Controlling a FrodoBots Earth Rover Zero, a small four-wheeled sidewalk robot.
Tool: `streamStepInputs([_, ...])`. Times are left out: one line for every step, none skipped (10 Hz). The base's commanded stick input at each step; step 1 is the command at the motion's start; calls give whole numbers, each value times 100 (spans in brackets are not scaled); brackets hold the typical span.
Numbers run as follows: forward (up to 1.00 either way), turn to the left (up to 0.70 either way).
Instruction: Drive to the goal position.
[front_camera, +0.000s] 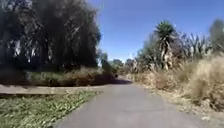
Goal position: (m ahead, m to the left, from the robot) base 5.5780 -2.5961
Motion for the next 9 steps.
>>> streamStepInputs([85, 0])
streamStepInputs([85, 0])
streamStepInputs([85, 0])
streamStepInputs([85, 0])
streamStepInputs([85, 0])
streamStepInputs([85, 0])
streamStepInputs([85, 0])
streamStepInputs([85, 0])
streamStepInputs([85, 0])
